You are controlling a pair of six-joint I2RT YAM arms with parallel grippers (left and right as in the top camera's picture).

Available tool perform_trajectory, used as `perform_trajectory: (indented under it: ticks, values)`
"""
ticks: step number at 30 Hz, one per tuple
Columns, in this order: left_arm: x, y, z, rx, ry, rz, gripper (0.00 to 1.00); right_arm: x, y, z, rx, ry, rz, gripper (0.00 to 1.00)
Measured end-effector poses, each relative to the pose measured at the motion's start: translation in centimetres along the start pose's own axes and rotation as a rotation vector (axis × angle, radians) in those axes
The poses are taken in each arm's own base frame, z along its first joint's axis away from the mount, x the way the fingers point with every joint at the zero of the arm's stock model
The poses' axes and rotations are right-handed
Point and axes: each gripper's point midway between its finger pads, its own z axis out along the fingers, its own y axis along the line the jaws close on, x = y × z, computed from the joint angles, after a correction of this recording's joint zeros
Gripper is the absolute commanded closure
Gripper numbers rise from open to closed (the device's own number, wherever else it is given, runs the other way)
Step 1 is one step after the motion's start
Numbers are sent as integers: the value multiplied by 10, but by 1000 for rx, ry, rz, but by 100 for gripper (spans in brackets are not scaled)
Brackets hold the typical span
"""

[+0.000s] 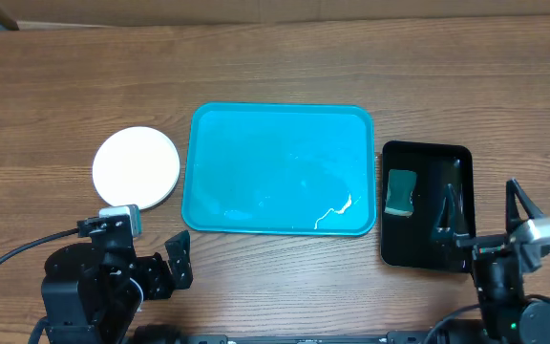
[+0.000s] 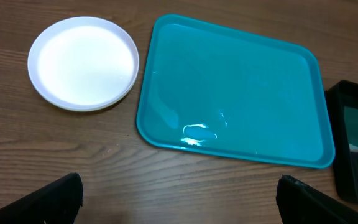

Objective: Clean dirty plates on tray and stack at the side

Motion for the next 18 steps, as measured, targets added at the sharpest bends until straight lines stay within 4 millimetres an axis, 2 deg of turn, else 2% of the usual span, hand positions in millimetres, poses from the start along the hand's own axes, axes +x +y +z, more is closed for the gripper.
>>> perform_trajectory:
  ticks: [4,8,15,18]
  values:
    - [0,0,0,0,1,0,0,10,-1,4,-25,-98,-12,0]
    - [0,0,0,0,1,0,0,30,-5,8,-26,-101,-12,0]
    - [0,0,0,0,1,0,0,95,-19,10,16,68,9,0]
    - [0,0,0,0,1,0,0,115,-23,8,38,150,18,0]
